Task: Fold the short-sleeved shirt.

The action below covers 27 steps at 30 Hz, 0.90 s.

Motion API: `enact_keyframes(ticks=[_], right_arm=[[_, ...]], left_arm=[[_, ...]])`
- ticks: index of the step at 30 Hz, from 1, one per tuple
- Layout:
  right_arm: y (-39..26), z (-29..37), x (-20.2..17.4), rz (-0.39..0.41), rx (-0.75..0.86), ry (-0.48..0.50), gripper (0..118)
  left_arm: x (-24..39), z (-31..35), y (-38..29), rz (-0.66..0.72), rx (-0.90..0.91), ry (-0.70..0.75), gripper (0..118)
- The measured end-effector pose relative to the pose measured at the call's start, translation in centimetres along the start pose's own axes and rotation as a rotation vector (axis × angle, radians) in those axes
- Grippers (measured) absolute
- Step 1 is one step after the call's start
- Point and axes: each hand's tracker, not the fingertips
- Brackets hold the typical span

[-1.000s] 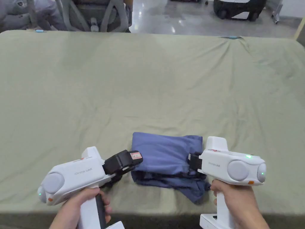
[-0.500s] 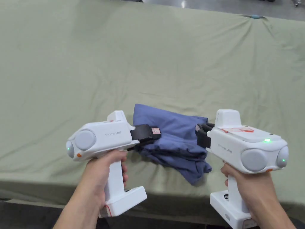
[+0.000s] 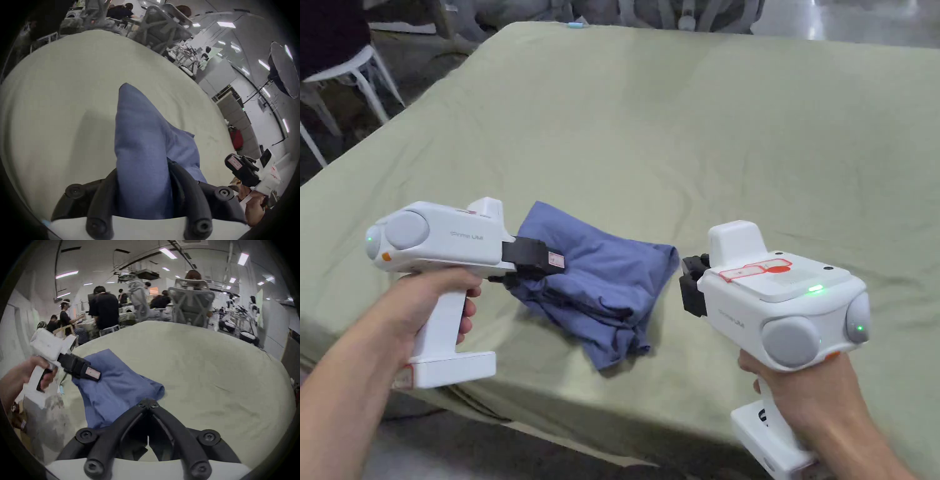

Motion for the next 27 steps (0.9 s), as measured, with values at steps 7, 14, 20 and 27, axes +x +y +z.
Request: enact_keyframes(ticks=[7, 14, 20, 27], right_arm=[[1.5, -3.7, -3.3, 0.017, -0.039, 0.036, 0], [1.5, -3.3, -3.0, 0.029, -0.041, 0.044, 0], [1.3, -0.1, -0.5, -0.025, 0.005, 0.011, 0], [1.0, 8.4, 7.8, -0.071, 0.126, -0.195, 0]], left_arm=[[-5.0, -0.3, 0.7, 0.068, -0.022, -0.016, 38], [-5.5, 6.0, 1.6, 0.039, 0.144, 0.198, 88], [-1.0, 8.6, 0.1, -0.027, 0.262, 0.385, 0], [15.5, 4.6, -3.1, -0.212, 0.47, 0.28, 0]])
